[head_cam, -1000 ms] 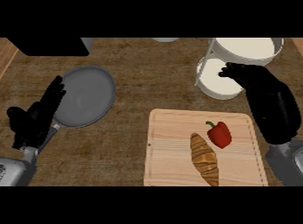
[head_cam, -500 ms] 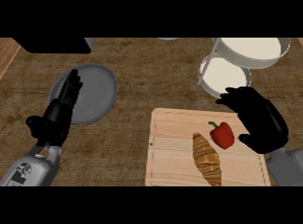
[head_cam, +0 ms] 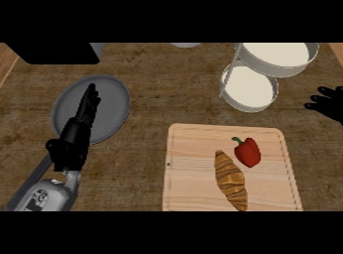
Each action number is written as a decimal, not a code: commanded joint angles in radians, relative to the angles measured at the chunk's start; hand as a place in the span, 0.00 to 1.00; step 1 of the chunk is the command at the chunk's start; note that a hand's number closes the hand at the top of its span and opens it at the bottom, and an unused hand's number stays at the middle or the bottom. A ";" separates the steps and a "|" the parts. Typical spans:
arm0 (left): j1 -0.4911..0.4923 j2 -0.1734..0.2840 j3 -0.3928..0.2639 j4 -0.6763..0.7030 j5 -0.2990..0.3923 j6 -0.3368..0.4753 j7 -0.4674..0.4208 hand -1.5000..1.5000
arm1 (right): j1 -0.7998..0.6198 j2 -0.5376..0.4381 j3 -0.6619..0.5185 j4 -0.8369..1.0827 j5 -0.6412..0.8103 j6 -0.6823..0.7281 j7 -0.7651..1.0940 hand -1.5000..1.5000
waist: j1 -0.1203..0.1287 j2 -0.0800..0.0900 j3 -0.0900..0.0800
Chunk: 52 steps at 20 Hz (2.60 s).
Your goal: Pick the croissant from the cutting board and place it in the tiered basket
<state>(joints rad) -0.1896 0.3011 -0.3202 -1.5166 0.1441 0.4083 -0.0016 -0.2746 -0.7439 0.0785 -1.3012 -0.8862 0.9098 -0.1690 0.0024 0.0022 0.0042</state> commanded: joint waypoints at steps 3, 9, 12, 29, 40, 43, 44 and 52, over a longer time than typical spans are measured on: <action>0.032 -0.010 -0.006 0.004 -0.021 0.023 -0.018 0.50 | -0.118 -0.170 -0.115 -0.166 0.315 0.090 -0.052 0.00 | -0.006 -0.012 -0.001; 0.054 -0.016 -0.009 0.014 -0.022 0.017 -0.021 0.50 | -0.096 -0.161 -0.098 -0.504 0.652 -0.013 -0.054 0.00 | -0.024 -0.011 -0.002; -0.009 -0.026 -0.013 -0.016 -0.043 0.027 0.032 0.50 | -0.081 -0.132 -0.067 -0.578 0.771 -0.048 -0.037 0.00 | -0.008 -0.004 -0.002; -0.013 -0.079 0.073 0.020 -0.108 -0.038 0.023 0.50 | 0.112 -0.027 -0.016 -0.816 1.067 0.063 0.056 0.00 | -0.004 -0.002 -0.004; -0.027 -0.116 0.118 0.027 -0.141 -0.091 0.033 0.50 | 0.138 0.024 0.044 -0.759 1.398 -0.028 -0.078 0.00 | -0.002 -0.001 -0.004; 0.015 -0.105 0.143 -0.014 -0.143 -0.110 0.048 0.50 | 0.209 0.042 0.035 -0.886 1.402 0.002 -0.030 0.00 | -0.005 -0.003 -0.004; 0.037 -0.106 0.133 -0.003 -0.142 -0.131 0.006 0.50 | 0.239 0.042 0.100 -0.829 1.522 -0.094 -0.109 0.00 | -0.003 -0.002 -0.004; 0.008 -0.173 0.117 0.020 -0.204 -0.104 0.034 0.50 | 0.145 0.029 0.144 -0.800 1.591 -0.113 -0.184 0.00 | -0.003 -0.002 -0.004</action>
<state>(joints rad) -0.1741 0.1477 -0.2022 -1.5233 -0.0388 0.3056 0.0423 -0.1264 -0.7033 0.1945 -2.0911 0.6416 0.8096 -0.2641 0.0018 0.0002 0.0004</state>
